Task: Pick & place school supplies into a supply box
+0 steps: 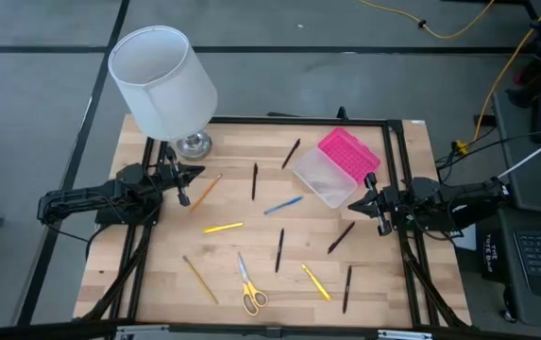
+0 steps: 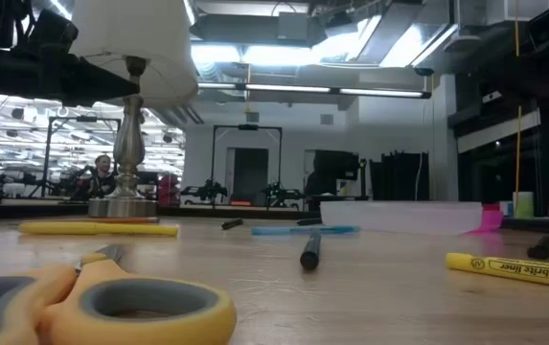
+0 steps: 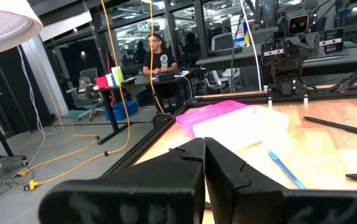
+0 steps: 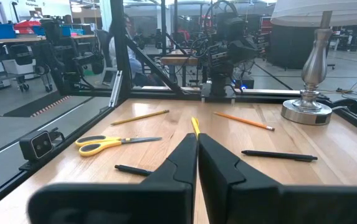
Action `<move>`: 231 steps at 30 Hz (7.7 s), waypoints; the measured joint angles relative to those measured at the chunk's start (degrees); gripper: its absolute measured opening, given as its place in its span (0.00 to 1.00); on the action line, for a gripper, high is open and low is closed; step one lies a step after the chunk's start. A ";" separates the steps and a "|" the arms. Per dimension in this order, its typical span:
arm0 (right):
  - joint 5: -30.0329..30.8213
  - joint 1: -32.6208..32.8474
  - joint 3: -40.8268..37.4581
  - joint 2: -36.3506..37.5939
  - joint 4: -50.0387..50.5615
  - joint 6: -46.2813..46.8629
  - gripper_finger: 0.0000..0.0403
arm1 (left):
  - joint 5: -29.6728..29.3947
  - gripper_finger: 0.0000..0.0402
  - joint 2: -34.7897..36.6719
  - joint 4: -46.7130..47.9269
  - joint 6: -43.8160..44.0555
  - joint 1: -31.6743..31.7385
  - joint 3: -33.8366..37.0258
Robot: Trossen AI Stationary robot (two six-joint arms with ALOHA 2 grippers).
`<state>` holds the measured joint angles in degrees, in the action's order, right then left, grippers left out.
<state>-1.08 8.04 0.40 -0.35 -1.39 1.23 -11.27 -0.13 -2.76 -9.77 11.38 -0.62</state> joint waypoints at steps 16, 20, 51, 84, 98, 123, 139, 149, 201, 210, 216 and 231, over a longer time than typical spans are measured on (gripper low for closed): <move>-0.02 0.01 -0.02 -0.01 0.00 0.00 0.05 | 0.00 0.01 0.01 0.01 0.01 -0.02 0.00; 0.00 -0.01 -0.02 -0.01 0.00 0.00 0.05 | -0.02 0.01 -0.01 0.01 0.01 0.00 0.00; 0.00 -0.01 0.00 0.01 0.00 0.00 0.05 | -0.02 0.01 -0.01 0.00 0.01 -0.02 0.02; 0.00 -0.01 0.00 -0.01 0.00 -0.25 0.05 | -0.01 0.01 -0.01 0.01 0.00 -0.01 0.00; -0.01 -0.01 -0.01 0.00 0.00 0.05 0.05 | 0.00 0.01 0.00 0.01 0.01 0.00 0.00; 0.00 -0.01 0.00 -0.01 -1.00 0.07 0.05 | 2.01 0.01 0.01 0.02 11.67 -0.02 0.00; 3.00 0.03 -0.01 -0.01 -0.52 4.61 0.01 | 16.37 0.01 0.00 0.02 6.91 -0.02 0.02; 7.05 -0.01 -0.02 -0.44 -1.73 1.60 0.01 | 15.82 0.00 -0.01 -0.26 9.58 -0.02 0.02; 15.02 -0.05 20.14 -47.66 -14.23 -3.05 0.04 | 6.59 0.01 -41.50 -6.21 4.53 -19.37 -16.47; 14.48 -0.03 20.13 -47.66 -14.21 -3.04 0.04 | 9.34 0.01 -43.39 -5.97 3.44 -19.32 -16.46; 11.20 1.23 21.63 -49.07 -12.31 -0.26 0.02 | 7.75 0.01 -43.50 -6.05 1.16 -19.32 -16.44; 13.03 6.00 42.60 -64.88 19.57 7.48 0.02 | 5.90 0.01 -43.48 -6.49 -0.45 -19.32 -16.41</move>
<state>11.95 14.04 43.01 -65.23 18.18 8.71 -5.37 -43.62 -9.25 -10.22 -7.94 -17.04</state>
